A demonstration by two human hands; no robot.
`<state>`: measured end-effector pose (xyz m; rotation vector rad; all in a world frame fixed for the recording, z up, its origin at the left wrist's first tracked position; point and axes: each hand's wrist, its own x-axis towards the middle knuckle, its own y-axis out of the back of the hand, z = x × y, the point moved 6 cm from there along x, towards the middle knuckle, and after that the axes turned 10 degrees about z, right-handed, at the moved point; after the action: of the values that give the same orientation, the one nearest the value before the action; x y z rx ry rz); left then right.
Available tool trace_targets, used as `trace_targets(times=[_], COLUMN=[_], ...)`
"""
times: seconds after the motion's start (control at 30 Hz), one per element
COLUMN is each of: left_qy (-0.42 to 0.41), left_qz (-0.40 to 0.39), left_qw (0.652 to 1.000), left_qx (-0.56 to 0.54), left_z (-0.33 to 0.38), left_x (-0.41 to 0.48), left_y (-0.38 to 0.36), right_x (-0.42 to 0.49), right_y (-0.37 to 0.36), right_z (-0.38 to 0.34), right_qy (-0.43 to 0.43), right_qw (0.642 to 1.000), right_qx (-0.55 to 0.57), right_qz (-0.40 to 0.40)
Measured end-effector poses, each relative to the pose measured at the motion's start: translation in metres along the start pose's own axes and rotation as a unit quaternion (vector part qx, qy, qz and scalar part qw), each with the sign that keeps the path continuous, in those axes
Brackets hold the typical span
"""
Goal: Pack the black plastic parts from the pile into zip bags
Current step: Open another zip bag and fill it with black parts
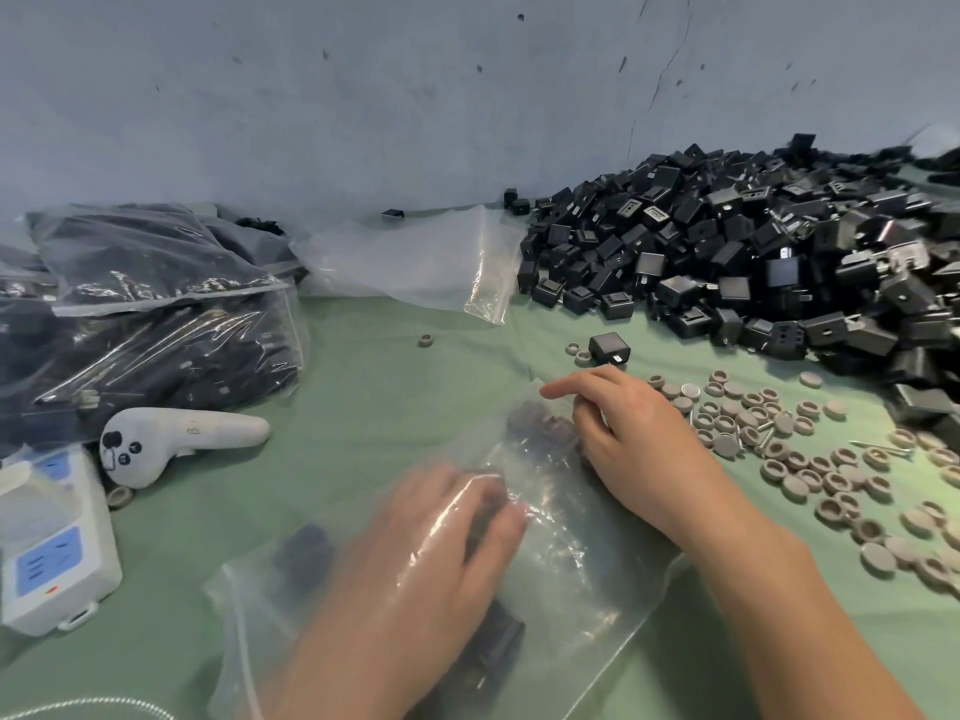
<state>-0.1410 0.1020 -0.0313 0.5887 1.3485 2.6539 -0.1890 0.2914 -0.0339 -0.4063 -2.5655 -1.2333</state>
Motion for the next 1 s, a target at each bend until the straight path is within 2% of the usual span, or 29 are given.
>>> trace_targets(times=[0.27, 0.4, 0.63, 0.77, 0.87, 1.0], left_qy=[-0.02, -0.005, -0.003, -0.045, -0.037, 0.031], left_qz=[0.014, 0.001, -0.058, -0.102, -0.093, -0.033], left_qw=[0.999, 1.0, 0.994, 0.993, 0.994, 0.998], left_qx=[0.048, -0.026, -0.088, -0.039, -0.037, -0.039], left_z=[-0.008, -0.005, -0.015, -0.016, -0.014, -0.012], left_x=[0.004, 0.009, -0.009, -0.017, -0.015, -0.005], left_y=[-0.013, -0.014, 0.008, 0.007, 0.003, -0.001], right_x=[-0.001, -0.003, -0.008, -0.008, -0.008, -0.007], right_y=[-0.008, -0.012, -0.006, -0.002, -0.003, -0.003], right_z=[-0.006, -0.01, -0.013, -0.012, -0.014, -0.015], right_qy=[0.002, 0.008, 0.011, 0.0, -0.004, -0.005], right_qw=[1.0, 1.0, 1.0, 1.0, 1.0, 1.0], right_qx=[0.0, -0.003, -0.011, -0.012, -0.007, -0.003], right_qz=[-0.012, -0.024, -0.022, 0.0, 0.009, 0.013])
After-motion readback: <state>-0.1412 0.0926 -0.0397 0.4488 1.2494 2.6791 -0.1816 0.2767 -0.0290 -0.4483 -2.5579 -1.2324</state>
